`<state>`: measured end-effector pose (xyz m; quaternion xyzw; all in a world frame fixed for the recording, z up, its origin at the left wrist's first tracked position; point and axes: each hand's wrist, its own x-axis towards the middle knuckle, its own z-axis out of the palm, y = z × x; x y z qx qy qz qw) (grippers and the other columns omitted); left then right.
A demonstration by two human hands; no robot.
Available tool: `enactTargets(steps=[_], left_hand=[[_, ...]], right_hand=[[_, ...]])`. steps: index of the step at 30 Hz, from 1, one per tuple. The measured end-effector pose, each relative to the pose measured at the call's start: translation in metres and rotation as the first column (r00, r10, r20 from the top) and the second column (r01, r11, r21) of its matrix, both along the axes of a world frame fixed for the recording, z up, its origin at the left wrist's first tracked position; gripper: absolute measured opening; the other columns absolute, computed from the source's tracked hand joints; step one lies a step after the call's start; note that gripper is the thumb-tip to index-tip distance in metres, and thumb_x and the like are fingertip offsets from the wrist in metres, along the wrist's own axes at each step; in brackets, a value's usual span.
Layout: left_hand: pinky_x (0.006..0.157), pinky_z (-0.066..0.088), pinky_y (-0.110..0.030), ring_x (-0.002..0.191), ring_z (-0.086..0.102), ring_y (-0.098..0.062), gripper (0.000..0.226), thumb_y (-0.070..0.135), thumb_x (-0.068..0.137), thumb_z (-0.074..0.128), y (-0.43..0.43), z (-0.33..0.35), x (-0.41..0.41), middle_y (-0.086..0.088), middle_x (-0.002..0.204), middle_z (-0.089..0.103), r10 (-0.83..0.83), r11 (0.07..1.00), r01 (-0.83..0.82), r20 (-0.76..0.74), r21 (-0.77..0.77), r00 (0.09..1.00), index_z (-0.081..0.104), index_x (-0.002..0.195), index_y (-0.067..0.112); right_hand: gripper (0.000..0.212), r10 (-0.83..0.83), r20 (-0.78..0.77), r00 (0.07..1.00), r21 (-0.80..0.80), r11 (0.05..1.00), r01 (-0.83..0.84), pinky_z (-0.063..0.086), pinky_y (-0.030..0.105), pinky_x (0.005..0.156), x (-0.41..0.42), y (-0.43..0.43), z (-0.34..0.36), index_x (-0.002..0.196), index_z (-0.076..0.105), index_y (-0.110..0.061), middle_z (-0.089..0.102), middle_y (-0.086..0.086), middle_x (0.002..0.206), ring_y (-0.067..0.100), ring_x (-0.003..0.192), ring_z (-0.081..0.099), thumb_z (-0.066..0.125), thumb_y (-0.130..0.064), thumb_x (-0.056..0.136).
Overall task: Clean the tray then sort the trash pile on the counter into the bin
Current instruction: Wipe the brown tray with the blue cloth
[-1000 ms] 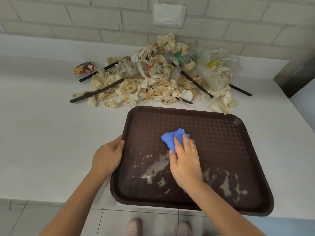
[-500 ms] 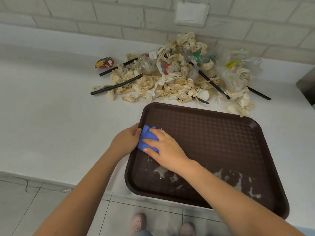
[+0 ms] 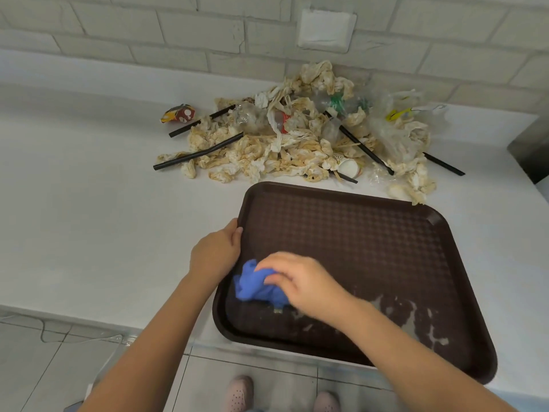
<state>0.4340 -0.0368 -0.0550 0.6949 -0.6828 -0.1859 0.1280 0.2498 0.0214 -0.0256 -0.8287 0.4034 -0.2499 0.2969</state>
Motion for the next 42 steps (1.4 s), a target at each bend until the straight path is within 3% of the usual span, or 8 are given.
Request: enactTargets(steps=[4, 8, 15, 21, 28, 32, 37, 42], left_hand=[[0.069, 0.043, -0.031, 0.091, 0.062, -0.031, 0.038, 0.035, 0.102, 0.024, 0.001, 0.002, 0.000, -0.011, 0.099, 0.067, 0.002, 1.000, -0.001, -0.033, 0.007, 0.999, 0.047, 0.130, 0.026], [0.072, 0.043, -0.031, 0.097, 0.062, -0.027, 0.041, 0.035, 0.102, 0.023, 0.002, 0.005, 0.000, -0.008, 0.108, 0.067, -0.008, 1.000, 0.009, -0.039, 0.028, 0.999, 0.042, 0.138, 0.028], [0.083, 0.044, -0.034, 0.105, 0.059, -0.030, 0.040, 0.032, 0.102, 0.027, 0.000, 0.005, -0.003, -0.011, 0.119, 0.064, 0.022, 0.999, -0.020, -0.065, 0.034, 0.998, 0.045, 0.136, 0.019], [0.066, 0.044, -0.033, 0.083, 0.063, -0.030, 0.036, 0.032, 0.101, 0.030, 0.003, -0.001, -0.005, -0.014, 0.092, 0.068, 0.057, 0.996, -0.056, 0.011, -0.071, 0.998, 0.055, 0.119, 0.015], [0.056, 0.038, -0.029, 0.072, 0.061, -0.030, 0.034, 0.034, 0.101, 0.030, 0.007, -0.002, -0.010, -0.011, 0.079, 0.067, 0.127, 0.983, -0.113, 0.094, -0.142, 0.987, 0.058, 0.108, 0.017], [0.050, 0.030, -0.028, 0.065, 0.060, -0.031, 0.036, 0.036, 0.102, 0.026, 0.014, -0.002, -0.020, -0.012, 0.074, 0.065, 0.116, 0.982, -0.073, 0.257, -0.172, 0.959, 0.053, 0.108, 0.013], [0.052, 0.034, -0.028, 0.056, 0.047, -0.022, 0.040, 0.039, 0.102, 0.021, 0.011, -0.001, -0.019, -0.007, 0.074, 0.064, 0.085, 0.988, -0.041, 0.303, -0.148, 0.949, 0.050, 0.114, 0.016], [0.053, 0.042, -0.029, 0.058, 0.052, -0.022, 0.039, 0.040, 0.101, 0.021, 0.011, -0.003, -0.018, -0.005, 0.070, 0.061, 0.071, 0.986, -0.032, 0.242, -0.161, 0.968, 0.051, 0.114, 0.018]], right_hand=[[0.024, -0.318, 0.103, 0.942, 0.023, 0.948, 0.318, 0.033, 0.000, 0.087, -0.035, -0.029, 0.020, 0.110, 0.068, -0.013, 0.060, -0.012, 0.106, -0.005, 0.099, 0.052, 0.056, -0.005, 0.090], [0.026, -0.395, -0.025, 0.918, 0.062, 0.916, 0.396, 0.030, -0.002, 0.084, -0.045, -0.051, 0.012, 0.119, 0.062, -0.017, 0.060, -0.007, 0.119, 0.008, 0.110, 0.054, 0.051, -0.015, 0.096], [0.038, -0.125, -0.249, 0.961, 0.033, 0.990, 0.137, 0.004, 0.020, 0.115, -0.002, -0.027, -0.015, 0.138, 0.046, -0.024, 0.030, -0.002, 0.153, 0.013, 0.143, 0.022, 0.040, -0.028, 0.101], [0.036, 0.212, -0.272, 0.938, -0.002, 0.975, -0.221, 0.013, 0.030, 0.116, 0.022, -0.010, -0.020, 0.131, 0.056, -0.017, 0.047, 0.008, 0.141, 0.024, 0.133, 0.038, 0.046, -0.023, 0.097], [0.031, 0.392, -0.235, 0.889, 0.041, 0.918, -0.394, 0.011, 0.035, 0.118, 0.009, 0.002, -0.013, 0.122, 0.063, -0.017, 0.052, 0.006, 0.138, 0.020, 0.134, 0.039, 0.054, -0.015, 0.092], [0.031, 0.434, -0.252, 0.865, 0.092, 0.900, -0.425, 0.007, 0.034, 0.118, -0.013, 0.008, -0.009, 0.120, 0.065, -0.019, 0.049, 0.005, 0.141, 0.018, 0.137, 0.035, 0.056, -0.014, 0.091], [0.031, 0.432, -0.290, 0.854, 0.131, 0.902, -0.411, 0.004, 0.016, 0.115, -0.062, 0.011, -0.004, 0.118, 0.066, -0.024, 0.049, -0.002, 0.141, 0.005, 0.136, 0.032, 0.055, -0.014, 0.091], [0.039, 0.359, -0.330, 0.873, 0.067, 0.931, -0.358, 0.024, 0.023, 0.113, -0.115, 0.028, -0.004, 0.110, 0.068, -0.026, 0.056, -0.010, 0.131, 0.006, 0.128, 0.044, 0.051, -0.001, 0.086]])
